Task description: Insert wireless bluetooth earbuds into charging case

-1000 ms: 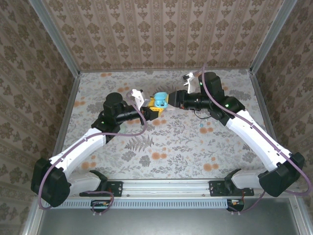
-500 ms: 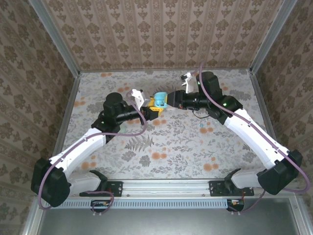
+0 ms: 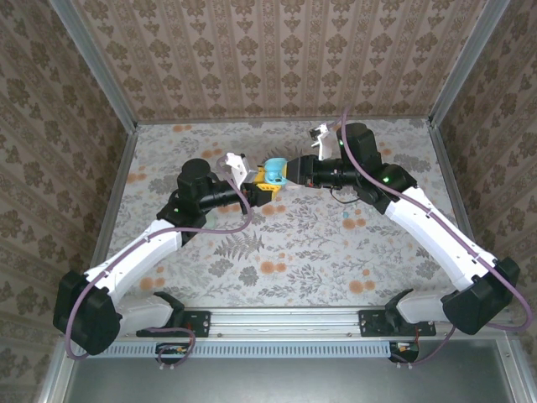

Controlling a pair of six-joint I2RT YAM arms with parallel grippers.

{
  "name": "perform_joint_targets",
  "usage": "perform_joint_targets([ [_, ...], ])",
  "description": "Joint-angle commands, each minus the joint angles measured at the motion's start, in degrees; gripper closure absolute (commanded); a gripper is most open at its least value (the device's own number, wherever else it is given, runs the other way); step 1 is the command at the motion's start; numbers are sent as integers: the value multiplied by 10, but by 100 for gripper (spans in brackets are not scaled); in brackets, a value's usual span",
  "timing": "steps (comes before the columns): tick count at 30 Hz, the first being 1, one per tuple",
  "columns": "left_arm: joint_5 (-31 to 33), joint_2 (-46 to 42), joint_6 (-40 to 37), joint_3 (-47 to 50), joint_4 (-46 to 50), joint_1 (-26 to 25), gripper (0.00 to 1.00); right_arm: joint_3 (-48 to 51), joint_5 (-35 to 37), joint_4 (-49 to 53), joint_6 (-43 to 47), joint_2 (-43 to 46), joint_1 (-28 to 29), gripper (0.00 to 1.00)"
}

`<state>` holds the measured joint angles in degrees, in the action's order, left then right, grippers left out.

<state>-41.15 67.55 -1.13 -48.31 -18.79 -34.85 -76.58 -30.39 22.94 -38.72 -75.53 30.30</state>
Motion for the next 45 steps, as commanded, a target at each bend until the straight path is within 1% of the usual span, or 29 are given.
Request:
perform_joint_targets([
  [1, -3, 1, -6, -16, -13, -4, 74, -9, -8, -2, 9, 16, 5, 72],
  [5, -4, 1, -5, -17, -13, -5, 74, -10, -18, -6, 11, 13, 5, 73],
  [10, -3, 0, -6, -16, -13, -5, 74, -19, 1, 18, 23, 12, 5, 71],
  [14, 12, -2, -8, -15, -13, -5, 74, -12, 11, 18, 33, 42, 0, 68],
  [17, 29, -5, -11, -10, -13, -5, 74, 12, 50, 44, 33, 78, -30, 67],
  [19, 32, -5, -10, -7, -14, -5, 74, 38, 96, 74, 33, 97, -62, 66],
  [21, 34, -8, -4, -1, -20, -6, 74, 65, 153, 135, 50, 103, -103, 66],
  [22, 35, -10, -3, 2, -23, -6, 74, 77, 168, 152, 59, 98, -119, 65],
  [24, 40, -14, 0, 7, -24, -6, 74, 99, 176, 188, 83, 67, -158, 65],
  [27, 40, -20, -2, 8, -20, -7, 74, 132, 183, 196, 101, 14, -189, 61],
  [33, 40, -21, 1, 7, -18, -8, 74, 155, 190, 167, 130, -90, -208, 62],
  [37, 40, -22, 1, 7, -16, -11, 74, 162, 203, 155, 139, -131, -230, 64],
  [38, 40, -22, 1, 8, -15, -12, 74, 163, 199, 151, 141, -141, -235, 64],
  [39, 55, -23, 1, 8, -13, -12, 74, 165, 193, 146, 145, -151, -240, 66],
  [45, 60, -22, 1, 7, -12, -14, 74, 165, 176, 127, 157, -199, -254, 69],
])
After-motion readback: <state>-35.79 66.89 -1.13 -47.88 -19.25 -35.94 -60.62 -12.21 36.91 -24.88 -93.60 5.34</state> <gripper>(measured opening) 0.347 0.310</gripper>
